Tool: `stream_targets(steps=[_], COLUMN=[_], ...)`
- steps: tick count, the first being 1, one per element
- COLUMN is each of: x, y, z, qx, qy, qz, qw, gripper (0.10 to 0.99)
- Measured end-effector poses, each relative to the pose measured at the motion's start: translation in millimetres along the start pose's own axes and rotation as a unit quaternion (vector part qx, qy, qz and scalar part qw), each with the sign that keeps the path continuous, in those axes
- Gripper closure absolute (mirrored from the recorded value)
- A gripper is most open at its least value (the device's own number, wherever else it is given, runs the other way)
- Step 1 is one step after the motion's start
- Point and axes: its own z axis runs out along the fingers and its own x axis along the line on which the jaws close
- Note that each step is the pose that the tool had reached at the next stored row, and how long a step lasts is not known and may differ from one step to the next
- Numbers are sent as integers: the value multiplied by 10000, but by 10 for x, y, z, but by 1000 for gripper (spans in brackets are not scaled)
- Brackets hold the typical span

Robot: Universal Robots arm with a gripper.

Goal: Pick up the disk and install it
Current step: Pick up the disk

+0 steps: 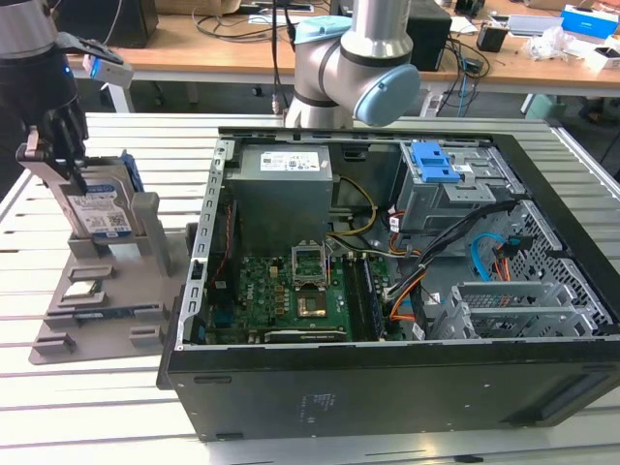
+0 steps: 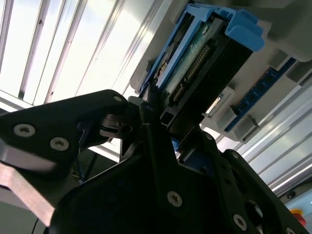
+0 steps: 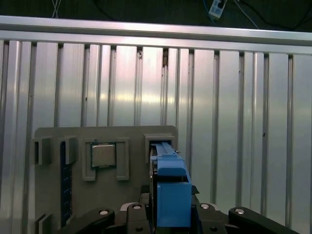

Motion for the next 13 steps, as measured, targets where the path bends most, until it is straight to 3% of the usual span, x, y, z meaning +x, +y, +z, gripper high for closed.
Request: stream_targets(steps=[13], x=[-35], y=[-1], z=[-223], qx=[-1], qy=[0], qz=[0], qw=[10000], gripper=[722])
